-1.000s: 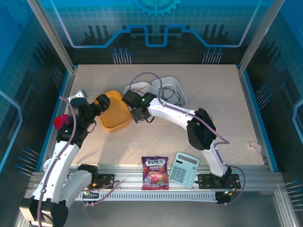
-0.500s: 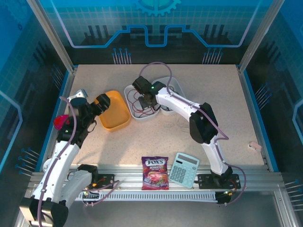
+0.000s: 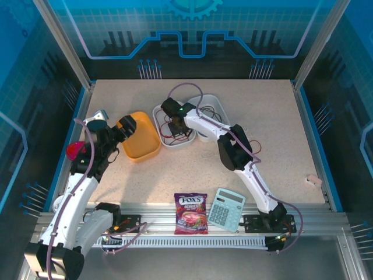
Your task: Untangle the cables
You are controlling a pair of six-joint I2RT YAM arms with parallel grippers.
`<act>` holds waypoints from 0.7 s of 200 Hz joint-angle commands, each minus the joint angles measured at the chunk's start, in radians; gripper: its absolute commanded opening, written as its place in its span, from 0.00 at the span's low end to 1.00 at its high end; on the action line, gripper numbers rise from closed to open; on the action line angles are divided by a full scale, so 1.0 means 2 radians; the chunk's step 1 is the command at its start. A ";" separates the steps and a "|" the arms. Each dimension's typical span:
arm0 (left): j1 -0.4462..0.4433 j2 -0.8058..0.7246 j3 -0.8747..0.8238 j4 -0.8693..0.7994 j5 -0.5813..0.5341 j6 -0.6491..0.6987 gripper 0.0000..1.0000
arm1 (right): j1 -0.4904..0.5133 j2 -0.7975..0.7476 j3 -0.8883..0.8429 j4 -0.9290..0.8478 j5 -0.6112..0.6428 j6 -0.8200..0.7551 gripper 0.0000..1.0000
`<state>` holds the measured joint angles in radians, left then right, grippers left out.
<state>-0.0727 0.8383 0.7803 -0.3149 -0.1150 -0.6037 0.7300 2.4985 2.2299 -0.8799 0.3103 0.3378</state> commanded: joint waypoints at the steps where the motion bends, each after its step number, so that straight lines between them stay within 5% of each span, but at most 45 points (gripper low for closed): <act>1: 0.006 0.001 -0.005 0.012 0.010 -0.006 0.99 | -0.004 0.017 0.024 -0.025 0.000 -0.010 0.00; 24: 0.006 0.001 -0.005 0.012 0.008 -0.006 0.99 | -0.003 0.010 0.022 -0.029 -0.004 -0.010 0.00; 64: 0.006 0.000 -0.004 0.014 0.013 -0.007 0.99 | 0.002 -0.035 0.020 -0.039 0.007 -0.011 0.17; 140: 0.006 -0.003 -0.005 0.014 0.015 -0.010 0.99 | 0.027 -0.151 -0.035 -0.049 0.065 -0.006 0.33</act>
<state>-0.0727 0.8387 0.7803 -0.3084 -0.1074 -0.6037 0.7612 2.2856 2.2024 -0.9466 0.3832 0.3134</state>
